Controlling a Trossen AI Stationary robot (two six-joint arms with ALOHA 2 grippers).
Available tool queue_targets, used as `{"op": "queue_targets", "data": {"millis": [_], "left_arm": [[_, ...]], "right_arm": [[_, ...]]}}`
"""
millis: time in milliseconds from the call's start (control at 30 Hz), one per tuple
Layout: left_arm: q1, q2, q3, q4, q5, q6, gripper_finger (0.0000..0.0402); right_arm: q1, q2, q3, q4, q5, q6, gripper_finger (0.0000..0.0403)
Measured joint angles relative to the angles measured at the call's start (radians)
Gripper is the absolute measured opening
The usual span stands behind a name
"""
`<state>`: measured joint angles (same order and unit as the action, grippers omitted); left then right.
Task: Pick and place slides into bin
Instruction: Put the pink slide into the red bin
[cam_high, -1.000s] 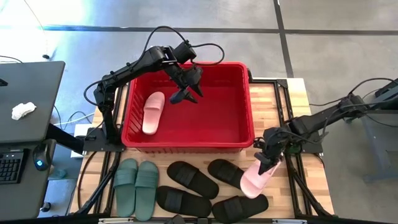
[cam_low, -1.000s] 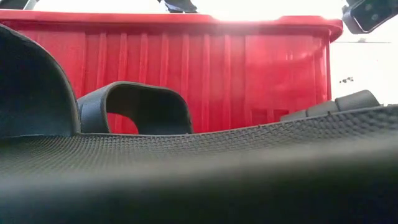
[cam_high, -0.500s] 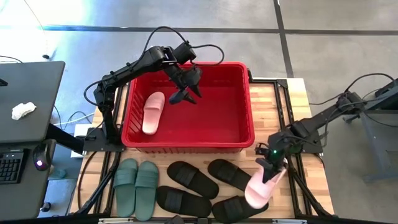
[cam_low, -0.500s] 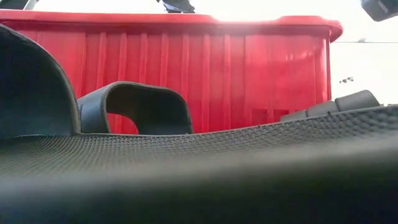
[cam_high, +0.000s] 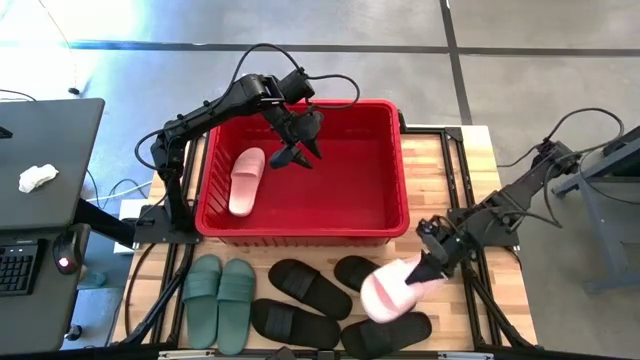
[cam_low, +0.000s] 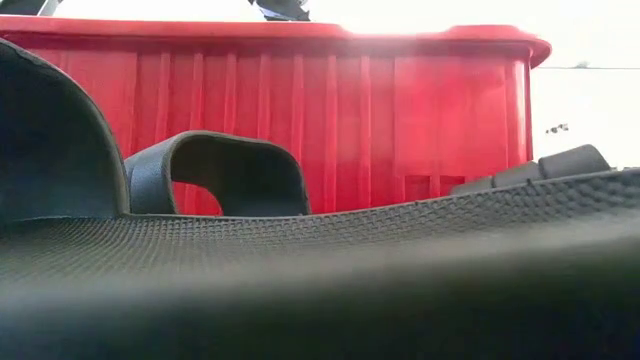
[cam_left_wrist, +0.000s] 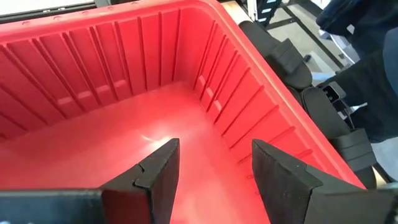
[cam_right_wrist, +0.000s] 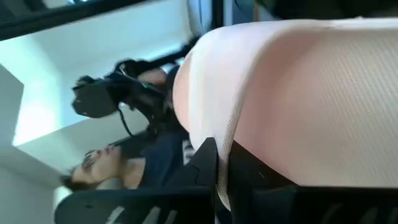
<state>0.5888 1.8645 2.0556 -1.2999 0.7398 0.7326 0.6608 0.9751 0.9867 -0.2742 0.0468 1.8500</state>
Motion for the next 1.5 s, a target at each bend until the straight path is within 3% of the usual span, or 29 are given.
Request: {"op": "queue_targets", "data": {"millis": [233, 500, 1000, 1500], "left_arm": [[0.0, 0.0, 0.0, 0.01, 0.001, 0.004, 0.0184], [0.0, 0.0, 0.0, 0.016, 0.003, 0.028, 0.0184], [-0.001, 0.0, 0.0, -0.009, 0.008, 0.075, 0.0184], [0.0, 0.0, 0.0, -0.006, 0.048, 0.113, 0.0184]], "right_arm": [[-0.013, 0.105, 0.203, -0.156, 0.14, -0.228, 0.0], [-0.078, 0.192, 0.31, -0.202, 0.289, -0.508, 0.0], [-0.203, 0.23, 0.337, -0.116, 0.44, -0.911, 0.0], [-0.282, 0.23, 0.337, -0.091, 0.563, -1.128, 0.0]]}}
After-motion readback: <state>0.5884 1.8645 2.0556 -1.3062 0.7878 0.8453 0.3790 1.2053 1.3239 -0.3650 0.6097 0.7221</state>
